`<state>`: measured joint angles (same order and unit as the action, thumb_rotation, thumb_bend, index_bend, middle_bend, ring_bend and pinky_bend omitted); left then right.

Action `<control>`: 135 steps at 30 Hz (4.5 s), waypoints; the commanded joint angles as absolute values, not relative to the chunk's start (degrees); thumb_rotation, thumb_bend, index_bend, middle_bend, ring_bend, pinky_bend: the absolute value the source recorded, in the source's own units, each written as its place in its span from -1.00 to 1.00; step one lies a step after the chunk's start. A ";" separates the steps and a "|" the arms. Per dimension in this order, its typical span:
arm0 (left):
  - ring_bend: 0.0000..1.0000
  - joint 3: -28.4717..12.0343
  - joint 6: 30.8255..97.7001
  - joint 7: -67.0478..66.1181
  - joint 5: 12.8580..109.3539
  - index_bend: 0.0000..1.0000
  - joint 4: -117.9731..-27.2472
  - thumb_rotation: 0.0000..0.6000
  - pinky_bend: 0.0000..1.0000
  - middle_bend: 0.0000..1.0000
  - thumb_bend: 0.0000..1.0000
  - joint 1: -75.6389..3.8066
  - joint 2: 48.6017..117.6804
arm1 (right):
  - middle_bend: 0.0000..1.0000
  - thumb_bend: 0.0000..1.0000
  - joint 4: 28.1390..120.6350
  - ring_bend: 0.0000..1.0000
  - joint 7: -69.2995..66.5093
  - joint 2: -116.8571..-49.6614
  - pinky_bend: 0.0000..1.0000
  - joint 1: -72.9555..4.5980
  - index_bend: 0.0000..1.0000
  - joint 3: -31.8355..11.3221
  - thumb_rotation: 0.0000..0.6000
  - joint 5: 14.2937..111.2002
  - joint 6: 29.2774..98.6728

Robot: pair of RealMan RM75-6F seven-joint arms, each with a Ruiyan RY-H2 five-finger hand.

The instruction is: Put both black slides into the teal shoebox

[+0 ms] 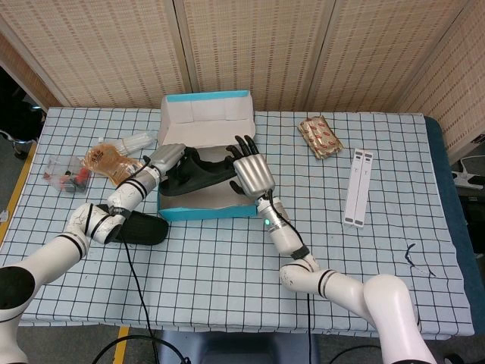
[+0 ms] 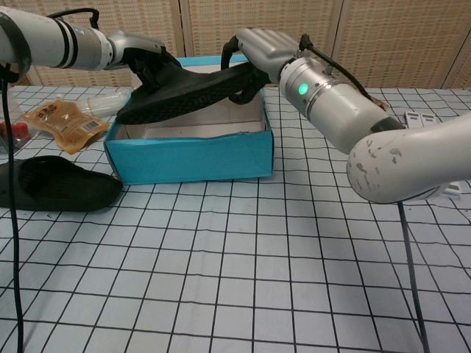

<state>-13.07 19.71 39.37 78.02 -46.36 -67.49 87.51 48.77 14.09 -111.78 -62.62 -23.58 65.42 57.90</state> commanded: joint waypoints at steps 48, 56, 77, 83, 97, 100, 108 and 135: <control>-0.96 -13.13 14.63 52.00 80.07 -0.83 -60.68 1.00 -0.61 -0.83 -0.04 -64.63 72.93 | 0.61 -0.33 38.31 0.30 17.81 -115.78 -0.01 -66.58 1.00 -26.79 1.00 62.58 53.64; -0.97 -12.67 12.17 54.83 82.18 -0.83 -65.09 1.00 -0.62 -0.83 -0.04 -64.11 69.30 | 0.61 -0.33 37.84 0.29 16.90 -114.83 -0.02 -68.22 1.00 -27.13 1.00 61.00 47.96; -0.97 -12.02 12.25 57.17 82.82 -0.83 -63.31 1.00 -0.62 -0.83 -0.05 -63.13 68.57 | 0.61 -0.34 51.96 0.17 13.13 -101.77 -0.02 -66.32 1.00 -23.84 1.00 59.58 37.33; -0.96 -11.71 11.93 56.77 82.86 -0.83 -63.21 1.00 -0.62 -0.82 -0.04 -63.42 69.37 | 0.61 -0.34 48.43 0.15 17.10 -102.84 -0.03 -68.70 1.00 -22.17 1.00 57.47 34.70; -0.95 -10.35 12.52 56.70 84.12 -0.83 -64.17 1.00 -0.62 -0.81 -0.04 -63.46 70.34 | 0.61 -0.34 36.51 0.15 12.97 -109.90 -0.03 -73.89 1.00 -24.29 1.00 55.32 32.85; -0.94 -9.88 12.68 57.12 84.52 -0.83 -64.42 1.00 -0.62 -0.80 -0.04 -63.37 70.43 | 0.61 -0.34 34.09 0.14 12.06 -111.19 -0.03 -74.56 1.00 -25.09 1.00 54.60 32.99; -0.86 -8.18 13.53 58.44 86.23 -0.76 -65.99 1.00 -0.62 -0.65 -0.04 -63.28 69.91 | 0.61 -0.34 26.78 0.14 10.86 -116.01 -0.03 -75.17 1.00 -24.51 1.00 56.20 36.18; -0.83 -3.14 17.82 62.53 88.05 -0.75 -65.21 1.00 -0.63 -0.62 -0.04 -64.36 69.59 | -0.62 -0.60 19.20 -0.74 15.01 -120.27 -0.51 -75.79 -1.00 -26.20 1.00 57.99 39.82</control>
